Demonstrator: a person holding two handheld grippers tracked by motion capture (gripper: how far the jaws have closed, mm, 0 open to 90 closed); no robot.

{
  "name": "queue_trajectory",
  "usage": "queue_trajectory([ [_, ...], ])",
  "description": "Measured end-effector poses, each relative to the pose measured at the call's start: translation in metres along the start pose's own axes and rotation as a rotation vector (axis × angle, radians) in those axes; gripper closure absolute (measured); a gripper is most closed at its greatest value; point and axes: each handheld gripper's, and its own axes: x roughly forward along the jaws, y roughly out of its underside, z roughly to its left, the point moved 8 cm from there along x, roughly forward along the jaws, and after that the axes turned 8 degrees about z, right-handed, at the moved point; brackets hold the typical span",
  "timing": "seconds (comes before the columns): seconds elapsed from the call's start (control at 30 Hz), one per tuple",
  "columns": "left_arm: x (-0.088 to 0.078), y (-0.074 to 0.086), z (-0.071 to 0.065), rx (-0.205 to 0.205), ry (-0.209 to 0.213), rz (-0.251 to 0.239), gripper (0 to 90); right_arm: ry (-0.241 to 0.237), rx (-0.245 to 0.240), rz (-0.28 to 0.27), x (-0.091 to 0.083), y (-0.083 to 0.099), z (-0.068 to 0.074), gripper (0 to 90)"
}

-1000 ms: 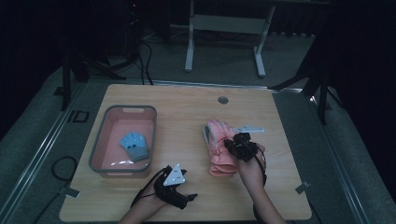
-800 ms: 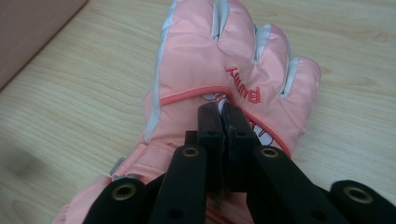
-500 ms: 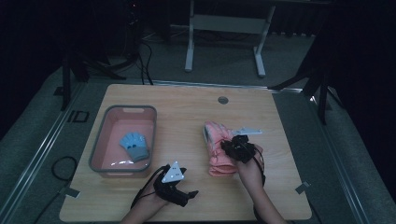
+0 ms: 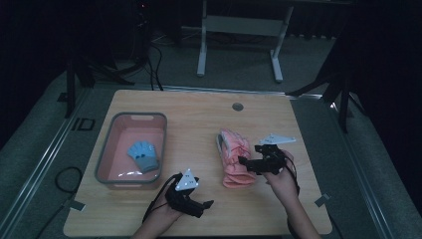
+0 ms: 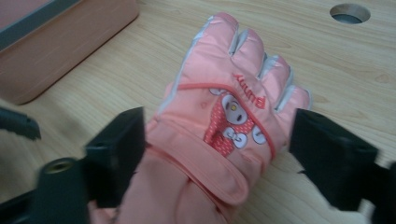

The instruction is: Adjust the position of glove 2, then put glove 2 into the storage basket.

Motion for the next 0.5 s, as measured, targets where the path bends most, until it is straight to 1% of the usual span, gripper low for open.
queue_trajectory([
  [0.03,-0.002,-0.006,0.0,-0.011,-0.001,-0.009,8.9,0.009,-0.021,0.007,-0.004,0.003,-0.006,14.7],
  [0.07,-0.002,-0.006,0.0,-0.011,-0.001,-0.009,8.9,0.009,-0.021,0.007,-0.004,0.003,-0.006,14.7],
  [0.1,-0.005,-0.012,0.0,-0.018,-0.008,-0.017,8.9,-0.009,-0.015,-0.004,-0.009,0.004,-0.012,16.4],
  [0.13,-0.006,-0.015,0.001,-0.02,-0.019,-0.02,8.9,-0.01,-0.017,-0.016,-0.012,0.004,-0.015,16.3],
  [0.17,-0.008,-0.018,0.001,-0.014,-0.028,-0.016,8.9,-0.002,-0.038,-0.02,-0.014,0.005,-0.018,15.7],
  [0.2,-0.008,-0.018,0.001,-0.014,-0.028,-0.016,8.9,0.019,-0.051,-0.024,-0.016,0.005,-0.02,14.7],
  [0.23,-0.009,-0.021,0.002,-0.013,-0.038,-0.015,8.9,0.019,-0.051,-0.024,-0.016,0.005,-0.02,14.7],
  [0.27,-0.012,-0.028,0.003,-0.007,-0.052,-0.023,8.9,0.046,-0.071,-0.05,-0.021,0.005,-0.024,13.8],
  [0.3,-0.012,-0.028,0.003,-0.007,-0.052,-0.023,9.0,0.046,-0.071,-0.05,-0.021,0.005,-0.024,13.8],
  [0.33,-0.014,-0.038,0.005,0.003,-0.066,-0.026,9.0,0.04,-0.075,-0.064,-0.025,0.004,-0.026,13.8],
  [0.37,-0.015,-0.043,0.005,0.013,-0.072,-0.029,9.1,0.032,-0.071,-0.064,-0.026,0.004,-0.026,13.8],
  [0.4,-0.015,-0.043,0.005,0.013,-0.072,-0.029,9.7,0.032,-0.071,-0.064,-0.026,0.004,-0.026,13.8],
  [0.43,-0.016,-0.055,0.006,0.02,-0.07,-0.041,9.7,0.02,-0.039,-0.06,-0.027,0.005,-0.028,13.8],
  [0.47,-0.016,-0.062,0.006,0.031,-0.077,-0.044,9.9,0.016,-0.027,-0.061,-0.028,0.004,-0.029,13.1],
  [0.5,-0.016,-0.062,0.006,0.031,-0.077,-0.044,11.1,0.016,-0.027,-0.061,-0.028,0.004,-0.029,13.1],
])
